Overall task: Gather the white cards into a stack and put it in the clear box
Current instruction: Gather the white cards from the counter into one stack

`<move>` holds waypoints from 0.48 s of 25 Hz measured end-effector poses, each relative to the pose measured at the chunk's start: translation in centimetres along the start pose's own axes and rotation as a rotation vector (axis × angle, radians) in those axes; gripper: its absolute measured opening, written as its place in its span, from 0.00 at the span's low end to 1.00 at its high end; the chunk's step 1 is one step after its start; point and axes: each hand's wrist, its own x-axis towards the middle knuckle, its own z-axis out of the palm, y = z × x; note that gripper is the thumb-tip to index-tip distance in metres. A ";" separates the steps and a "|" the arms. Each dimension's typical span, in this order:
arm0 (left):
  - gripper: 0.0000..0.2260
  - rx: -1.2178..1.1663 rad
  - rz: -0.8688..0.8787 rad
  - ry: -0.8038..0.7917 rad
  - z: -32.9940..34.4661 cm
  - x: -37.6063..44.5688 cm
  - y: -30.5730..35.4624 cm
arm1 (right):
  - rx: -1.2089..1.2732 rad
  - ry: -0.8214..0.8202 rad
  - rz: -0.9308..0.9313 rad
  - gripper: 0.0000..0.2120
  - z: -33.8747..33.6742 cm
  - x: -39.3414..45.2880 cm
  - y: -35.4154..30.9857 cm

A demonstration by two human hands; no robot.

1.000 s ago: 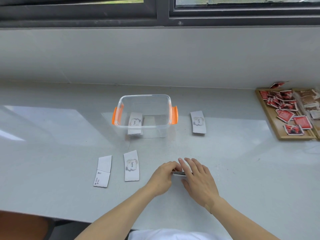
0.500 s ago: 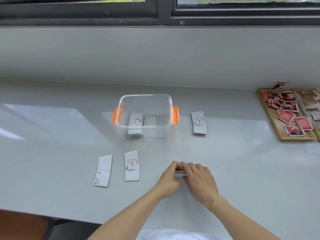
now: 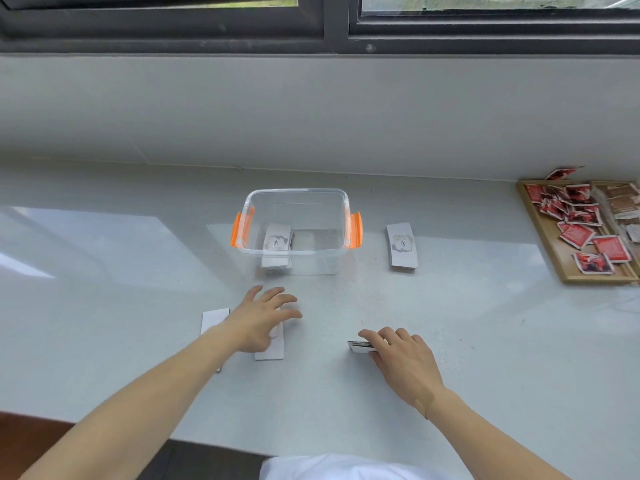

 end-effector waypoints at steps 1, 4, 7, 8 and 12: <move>0.34 0.078 0.015 -0.047 0.1 -0.2 -1.1 | 0.003 -0.010 0.003 0.16 -0.1 0.0 0.0; 0.33 0.147 0.048 -0.087 0.2 -0.4 -2.6 | 0.023 -0.020 0.010 0.19 -0.1 0.0 0.0; 0.29 0.153 0.068 -0.055 0.3 0.1 -2.7 | 0.038 -0.028 0.020 0.20 0.0 -0.1 0.0; 0.28 0.148 0.072 -0.048 0.3 0.2 -2.7 | 0.042 -0.028 0.022 0.21 0.1 -0.2 0.0; 0.24 0.083 0.035 -0.027 -0.4 0.6 -2.6 | 0.044 -0.031 0.019 0.24 0.2 -0.2 0.0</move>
